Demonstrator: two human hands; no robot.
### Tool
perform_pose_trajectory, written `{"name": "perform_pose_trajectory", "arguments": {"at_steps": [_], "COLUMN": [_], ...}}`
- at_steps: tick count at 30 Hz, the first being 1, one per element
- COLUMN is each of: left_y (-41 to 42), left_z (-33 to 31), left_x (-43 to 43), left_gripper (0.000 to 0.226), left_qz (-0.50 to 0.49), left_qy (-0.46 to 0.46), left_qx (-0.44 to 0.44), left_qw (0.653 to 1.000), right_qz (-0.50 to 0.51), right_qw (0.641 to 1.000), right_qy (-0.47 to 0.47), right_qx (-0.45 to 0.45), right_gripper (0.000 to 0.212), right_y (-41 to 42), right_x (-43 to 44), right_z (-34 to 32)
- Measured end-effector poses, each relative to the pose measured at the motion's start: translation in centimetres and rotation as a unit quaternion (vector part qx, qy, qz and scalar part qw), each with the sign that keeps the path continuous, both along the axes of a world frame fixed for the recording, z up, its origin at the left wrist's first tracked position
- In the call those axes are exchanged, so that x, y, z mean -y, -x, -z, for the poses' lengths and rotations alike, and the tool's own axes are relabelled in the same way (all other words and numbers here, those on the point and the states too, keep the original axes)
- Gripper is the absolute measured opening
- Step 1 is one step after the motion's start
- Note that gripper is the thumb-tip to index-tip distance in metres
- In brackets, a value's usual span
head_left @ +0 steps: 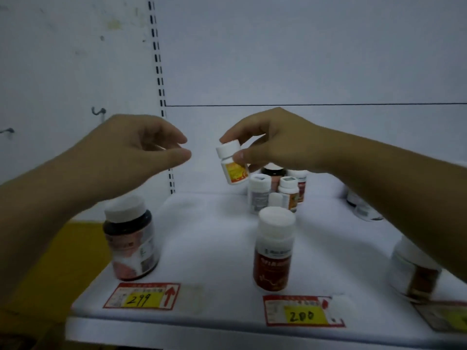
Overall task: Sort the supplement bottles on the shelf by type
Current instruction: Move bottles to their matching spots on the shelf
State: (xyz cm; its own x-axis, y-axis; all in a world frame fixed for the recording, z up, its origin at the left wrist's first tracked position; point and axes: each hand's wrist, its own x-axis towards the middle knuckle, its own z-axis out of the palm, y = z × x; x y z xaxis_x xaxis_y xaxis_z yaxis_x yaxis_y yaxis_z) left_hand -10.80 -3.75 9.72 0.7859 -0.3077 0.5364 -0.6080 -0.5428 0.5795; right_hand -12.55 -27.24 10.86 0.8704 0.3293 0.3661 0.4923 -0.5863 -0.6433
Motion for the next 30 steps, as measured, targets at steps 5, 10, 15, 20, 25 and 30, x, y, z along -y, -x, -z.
{"name": "perform_pose_trajectory", "arguments": {"at_steps": [5,10,15,20,25,30], "left_y": [3.8,8.8,14.0,17.1,17.6,17.2], "left_z": [-1.4,-1.0,-0.1,0.5,0.2,1.8], "left_x": [11.0,23.1,33.5,42.3,49.9,56.2], "left_gripper": [0.031,0.010,0.009,0.013,0.010,0.004], "left_qz": [0.069,0.123,0.148,0.184,0.256,0.324], "left_qy": [-0.035,-0.003,0.032,-0.010,-0.057,-0.184], "left_qx": [-0.036,-0.066,-0.051,-0.051,-0.050,-0.026], "left_qw": [0.996,0.990,0.987,0.982,0.964,0.928], "right_qz": [0.026,0.061,0.098,0.142,0.196,0.242], "right_qw": [0.999,0.997,0.994,0.989,0.979,0.964], "right_qy": [0.001,-0.040,-0.042,-0.019,-0.027,-0.006], "right_qx": [0.025,0.003,0.004,-0.025,-0.037,-0.112], "right_gripper": [0.031,0.030,0.023,0.025,0.024,0.029], "right_y": [4.4,11.0,17.1,21.6,24.4,26.2], "right_x": [6.4,17.3,27.2,35.5,42.5,47.7], "right_z": [-0.1,0.7,1.1,1.5,2.0,4.1]}}
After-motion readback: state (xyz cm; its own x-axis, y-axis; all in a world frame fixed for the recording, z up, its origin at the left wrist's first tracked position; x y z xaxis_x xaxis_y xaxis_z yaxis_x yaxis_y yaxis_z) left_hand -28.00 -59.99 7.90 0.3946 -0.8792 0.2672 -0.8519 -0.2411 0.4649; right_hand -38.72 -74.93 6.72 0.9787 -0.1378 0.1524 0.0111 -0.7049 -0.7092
